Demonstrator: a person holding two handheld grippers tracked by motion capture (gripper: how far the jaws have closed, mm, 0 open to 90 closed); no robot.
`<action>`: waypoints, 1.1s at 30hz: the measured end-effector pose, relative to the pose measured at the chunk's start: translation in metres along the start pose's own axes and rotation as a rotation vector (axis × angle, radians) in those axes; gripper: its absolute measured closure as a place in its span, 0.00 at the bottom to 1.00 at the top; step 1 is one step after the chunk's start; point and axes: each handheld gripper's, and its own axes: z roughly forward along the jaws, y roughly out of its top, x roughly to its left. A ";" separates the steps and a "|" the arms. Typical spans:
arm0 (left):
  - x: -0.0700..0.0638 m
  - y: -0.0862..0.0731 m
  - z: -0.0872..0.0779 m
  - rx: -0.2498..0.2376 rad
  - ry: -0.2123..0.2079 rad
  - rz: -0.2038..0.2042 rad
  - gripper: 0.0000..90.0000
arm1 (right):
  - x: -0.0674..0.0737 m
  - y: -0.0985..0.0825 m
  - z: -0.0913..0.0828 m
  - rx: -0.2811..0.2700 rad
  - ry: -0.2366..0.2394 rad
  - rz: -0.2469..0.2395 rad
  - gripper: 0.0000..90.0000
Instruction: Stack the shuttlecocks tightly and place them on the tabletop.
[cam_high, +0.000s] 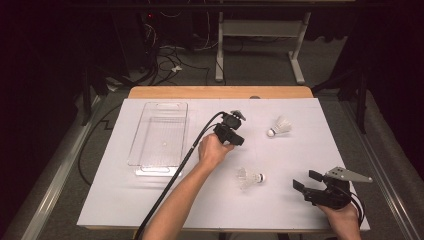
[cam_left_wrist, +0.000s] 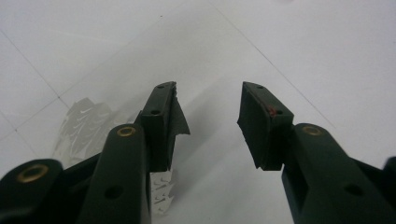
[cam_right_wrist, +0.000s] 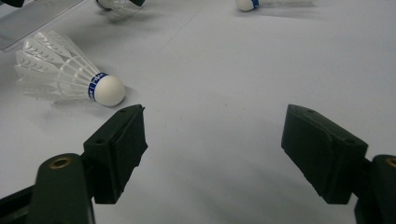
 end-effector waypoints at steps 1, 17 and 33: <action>0.000 0.000 -0.001 -0.003 -0.002 0.000 0.63 | 0.000 0.000 0.000 -0.001 0.000 -0.002 0.25; -0.006 -0.001 -0.012 -0.015 -0.030 0.012 0.58 | 0.000 0.000 0.000 0.000 0.000 0.000 0.25; -0.018 -0.004 -0.024 -0.043 -0.037 0.049 0.51 | -0.001 0.000 0.000 0.000 -0.002 0.001 0.25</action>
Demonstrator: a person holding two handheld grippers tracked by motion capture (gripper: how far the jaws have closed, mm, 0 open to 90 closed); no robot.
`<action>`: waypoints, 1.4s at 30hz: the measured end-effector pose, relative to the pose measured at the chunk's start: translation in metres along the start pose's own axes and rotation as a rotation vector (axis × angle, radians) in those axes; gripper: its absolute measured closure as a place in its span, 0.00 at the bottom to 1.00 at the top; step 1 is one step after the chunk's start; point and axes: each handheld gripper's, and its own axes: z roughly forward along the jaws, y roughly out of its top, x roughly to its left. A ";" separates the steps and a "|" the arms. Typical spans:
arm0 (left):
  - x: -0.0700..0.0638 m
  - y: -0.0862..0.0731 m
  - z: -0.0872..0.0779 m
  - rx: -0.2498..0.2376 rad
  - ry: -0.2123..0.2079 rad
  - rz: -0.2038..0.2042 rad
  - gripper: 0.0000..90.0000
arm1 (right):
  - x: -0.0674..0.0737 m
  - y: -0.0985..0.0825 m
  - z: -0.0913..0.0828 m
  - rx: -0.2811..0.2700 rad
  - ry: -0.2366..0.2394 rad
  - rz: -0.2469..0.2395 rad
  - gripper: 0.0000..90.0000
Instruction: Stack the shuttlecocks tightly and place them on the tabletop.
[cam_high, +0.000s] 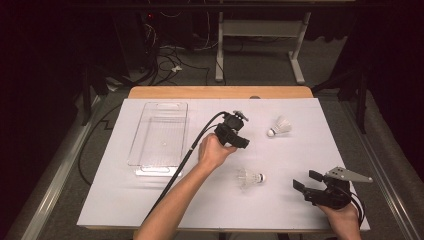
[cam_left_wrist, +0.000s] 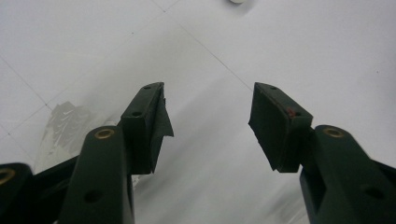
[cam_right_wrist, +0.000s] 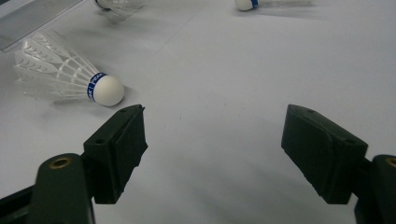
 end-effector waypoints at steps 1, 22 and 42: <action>-0.001 -0.001 0.000 0.002 -0.001 0.003 0.51 | 0.000 0.000 0.000 0.000 0.000 0.001 0.25; -0.005 -0.012 -0.014 -0.009 -0.016 0.008 0.41 | 0.000 0.000 0.000 0.000 -0.005 -0.001 0.25; -0.007 -0.025 -0.016 -0.024 -0.002 0.021 0.33 | 0.000 0.000 0.000 0.000 -0.006 -0.003 0.25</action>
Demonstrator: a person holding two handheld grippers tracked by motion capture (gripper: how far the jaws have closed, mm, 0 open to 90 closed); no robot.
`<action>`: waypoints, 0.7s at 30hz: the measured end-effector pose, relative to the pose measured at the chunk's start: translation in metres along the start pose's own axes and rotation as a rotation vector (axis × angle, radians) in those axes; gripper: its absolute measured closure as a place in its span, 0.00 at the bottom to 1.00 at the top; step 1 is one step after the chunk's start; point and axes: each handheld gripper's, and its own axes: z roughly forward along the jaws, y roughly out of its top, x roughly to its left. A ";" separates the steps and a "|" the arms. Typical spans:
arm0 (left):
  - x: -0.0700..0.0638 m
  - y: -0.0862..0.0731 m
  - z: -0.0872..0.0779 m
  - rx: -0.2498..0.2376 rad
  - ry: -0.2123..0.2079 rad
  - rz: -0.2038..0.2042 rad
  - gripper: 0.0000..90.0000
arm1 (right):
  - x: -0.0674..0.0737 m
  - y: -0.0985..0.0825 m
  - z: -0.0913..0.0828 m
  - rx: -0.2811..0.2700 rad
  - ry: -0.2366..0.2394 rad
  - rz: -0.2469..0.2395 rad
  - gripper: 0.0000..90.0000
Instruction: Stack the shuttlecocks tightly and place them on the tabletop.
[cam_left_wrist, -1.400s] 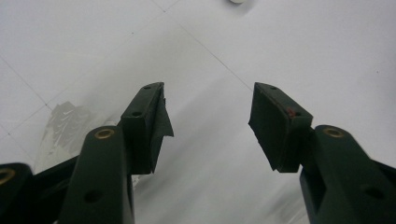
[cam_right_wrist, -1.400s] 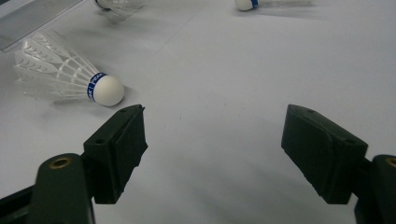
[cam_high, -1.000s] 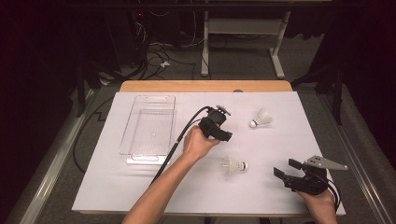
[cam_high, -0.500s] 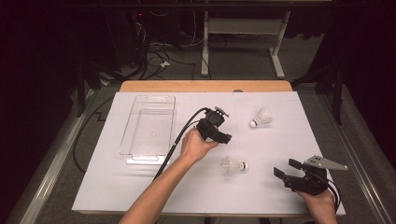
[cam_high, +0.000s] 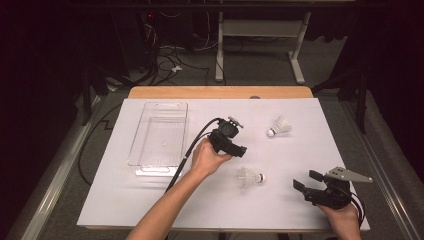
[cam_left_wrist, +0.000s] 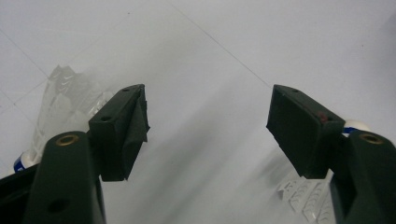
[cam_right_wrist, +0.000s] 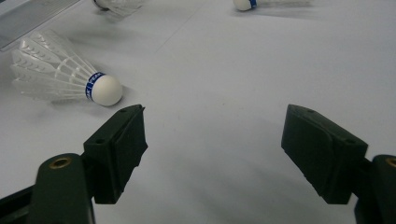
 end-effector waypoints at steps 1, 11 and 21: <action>0.000 0.000 0.000 0.000 0.001 0.001 0.33 | 0.000 0.000 0.000 0.000 0.000 0.001 0.25; -0.003 -0.003 -0.002 -0.005 -0.014 0.014 0.33 | 0.000 0.000 0.000 0.002 0.001 0.002 0.25; -0.005 -0.008 -0.005 -0.013 -0.024 0.011 0.33 | 0.000 0.000 0.001 0.001 0.000 -0.003 0.25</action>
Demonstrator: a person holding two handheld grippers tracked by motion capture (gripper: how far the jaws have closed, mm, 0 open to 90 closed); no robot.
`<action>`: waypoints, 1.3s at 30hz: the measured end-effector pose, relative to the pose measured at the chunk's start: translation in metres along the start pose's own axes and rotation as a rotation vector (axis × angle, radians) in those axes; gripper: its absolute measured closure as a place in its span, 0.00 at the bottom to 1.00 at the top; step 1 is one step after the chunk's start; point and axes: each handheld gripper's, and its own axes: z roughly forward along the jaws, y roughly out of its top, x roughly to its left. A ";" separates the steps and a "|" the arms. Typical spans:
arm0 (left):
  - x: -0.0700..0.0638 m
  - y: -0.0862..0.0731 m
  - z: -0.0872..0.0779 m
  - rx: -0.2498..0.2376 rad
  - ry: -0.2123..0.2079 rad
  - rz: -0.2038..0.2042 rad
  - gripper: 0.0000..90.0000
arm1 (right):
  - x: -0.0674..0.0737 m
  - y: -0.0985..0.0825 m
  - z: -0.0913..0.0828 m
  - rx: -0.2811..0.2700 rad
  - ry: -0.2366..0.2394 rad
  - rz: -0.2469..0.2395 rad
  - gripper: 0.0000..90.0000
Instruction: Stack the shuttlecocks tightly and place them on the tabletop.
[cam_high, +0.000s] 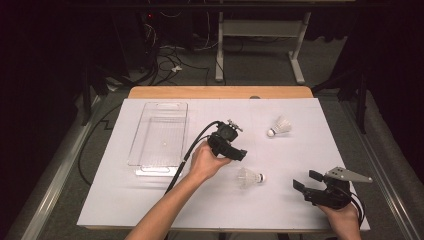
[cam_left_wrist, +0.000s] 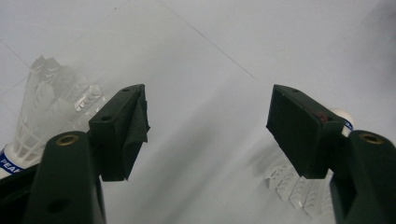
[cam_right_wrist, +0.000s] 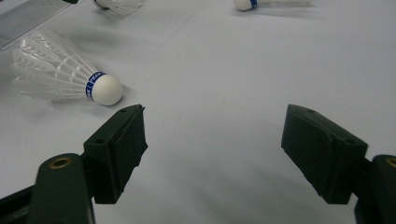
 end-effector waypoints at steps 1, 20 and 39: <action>0.000 0.000 0.000 -0.002 0.000 -0.002 0.33 | 0.000 0.000 0.000 0.000 0.000 0.000 0.25; 0.000 -0.012 -0.006 -0.024 -0.022 -0.007 0.33 | 0.000 0.000 -0.001 -0.002 -0.002 0.004 0.25; -0.001 -0.026 -0.009 -0.029 -0.026 -0.014 0.33 | 0.000 0.000 0.000 -0.001 -0.003 0.000 0.25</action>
